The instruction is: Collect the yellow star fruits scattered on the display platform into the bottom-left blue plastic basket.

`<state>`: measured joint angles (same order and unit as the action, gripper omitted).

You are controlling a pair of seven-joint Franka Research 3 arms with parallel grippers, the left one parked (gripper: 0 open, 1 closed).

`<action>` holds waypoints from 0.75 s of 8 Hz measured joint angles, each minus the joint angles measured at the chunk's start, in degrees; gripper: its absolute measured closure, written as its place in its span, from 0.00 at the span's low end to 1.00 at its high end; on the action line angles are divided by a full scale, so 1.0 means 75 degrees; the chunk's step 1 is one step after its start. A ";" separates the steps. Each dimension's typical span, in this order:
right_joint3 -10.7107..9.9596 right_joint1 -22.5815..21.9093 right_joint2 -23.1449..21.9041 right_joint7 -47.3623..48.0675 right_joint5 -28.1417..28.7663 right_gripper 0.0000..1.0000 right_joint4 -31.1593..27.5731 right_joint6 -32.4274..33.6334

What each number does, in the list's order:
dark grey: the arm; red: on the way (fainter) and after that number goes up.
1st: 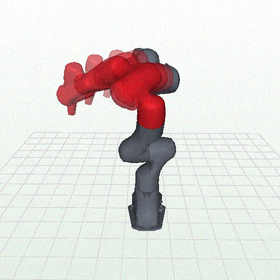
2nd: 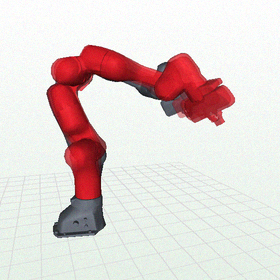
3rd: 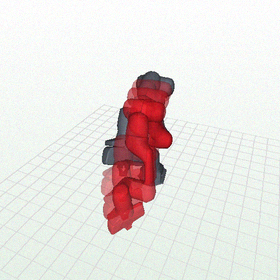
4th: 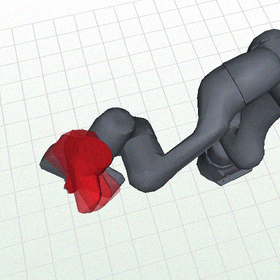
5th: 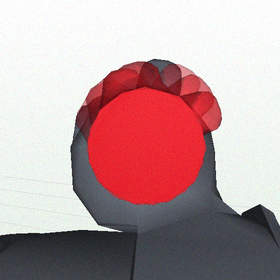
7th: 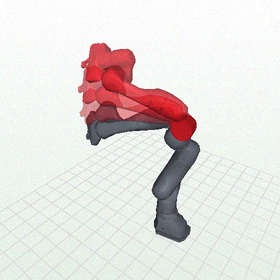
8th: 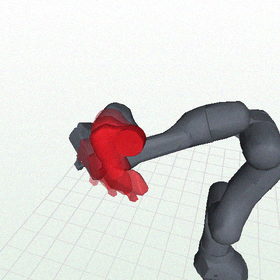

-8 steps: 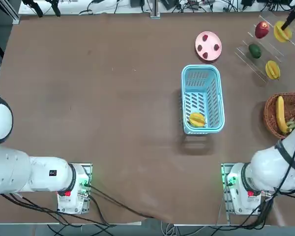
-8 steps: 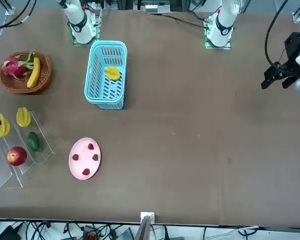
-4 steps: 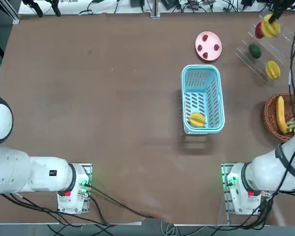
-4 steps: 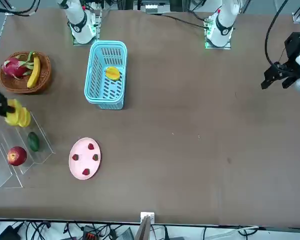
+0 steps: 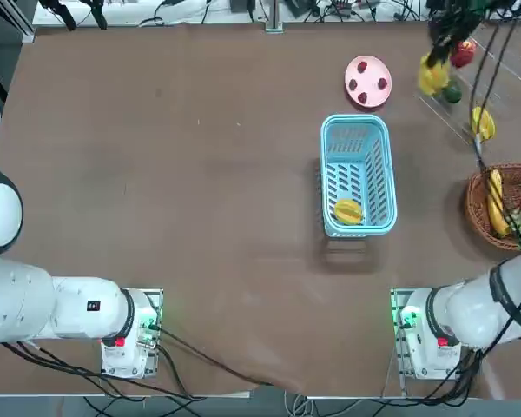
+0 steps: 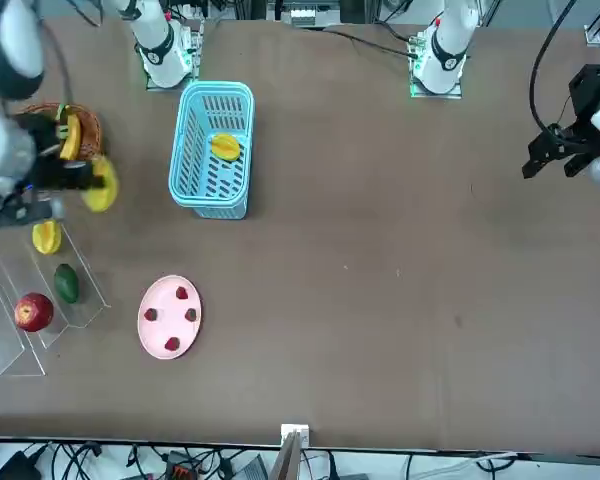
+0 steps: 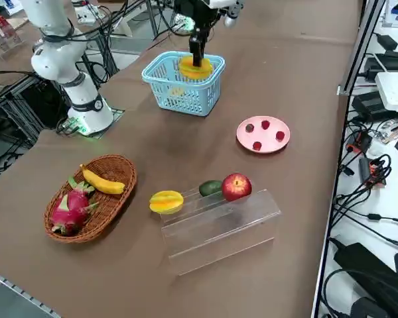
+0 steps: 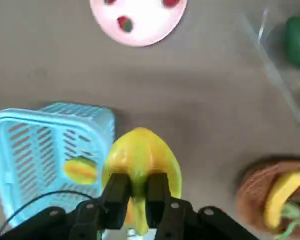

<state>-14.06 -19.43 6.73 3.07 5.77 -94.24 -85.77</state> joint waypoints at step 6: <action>0.0049 -0.2730 -0.0840 0.4498 -0.0030 0.80 -0.2497 -0.1666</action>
<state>-13.69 -39.90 0.42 36.80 5.55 -112.97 -98.26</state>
